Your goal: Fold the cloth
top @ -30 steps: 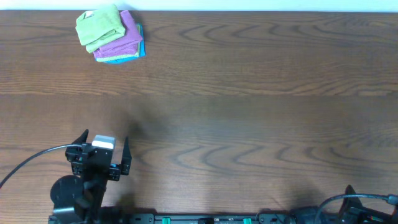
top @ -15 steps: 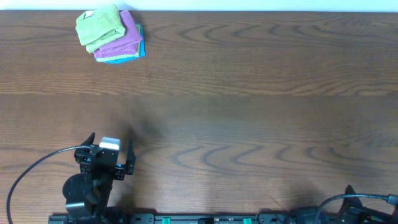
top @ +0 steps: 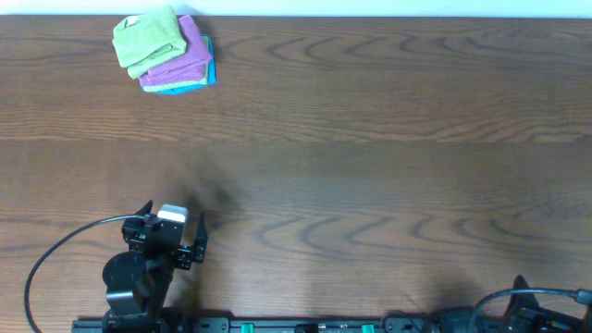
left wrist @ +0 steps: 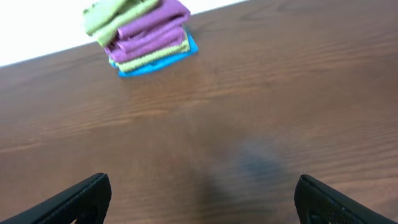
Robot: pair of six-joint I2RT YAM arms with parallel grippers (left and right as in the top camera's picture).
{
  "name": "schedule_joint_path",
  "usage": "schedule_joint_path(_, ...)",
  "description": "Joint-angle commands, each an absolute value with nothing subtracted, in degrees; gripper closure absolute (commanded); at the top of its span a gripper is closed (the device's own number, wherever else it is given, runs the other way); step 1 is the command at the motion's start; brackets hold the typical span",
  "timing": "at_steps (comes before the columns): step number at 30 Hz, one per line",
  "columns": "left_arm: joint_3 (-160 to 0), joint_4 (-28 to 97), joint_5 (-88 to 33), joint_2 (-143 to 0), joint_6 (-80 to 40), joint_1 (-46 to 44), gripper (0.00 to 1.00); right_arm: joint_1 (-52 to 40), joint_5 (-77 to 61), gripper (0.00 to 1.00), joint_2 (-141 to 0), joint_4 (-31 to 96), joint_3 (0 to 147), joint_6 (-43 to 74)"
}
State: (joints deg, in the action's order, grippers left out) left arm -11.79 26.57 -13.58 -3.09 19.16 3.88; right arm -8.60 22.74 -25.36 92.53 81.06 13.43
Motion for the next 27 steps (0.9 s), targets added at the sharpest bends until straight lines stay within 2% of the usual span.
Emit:
schedule_joint_path(1,-9.7,25.0,-14.7,-2.4,18.1,3.6,0.05,-8.8,23.4,0.01,-25.3,92.6,81.5,14.3)
schedule_joint_path(9,-6.3,20.8,-14.6,-2.4,17.5,3.6,0.05,-8.8,23.3,0.01,-25.3,92.6,81.5,14.3)
schedule_joint_path(27,-6.3,20.8,-14.2,-2.5,17.6,3.6,0.05,-8.8,23.3,0.01,-25.3,92.6,81.5,14.3)
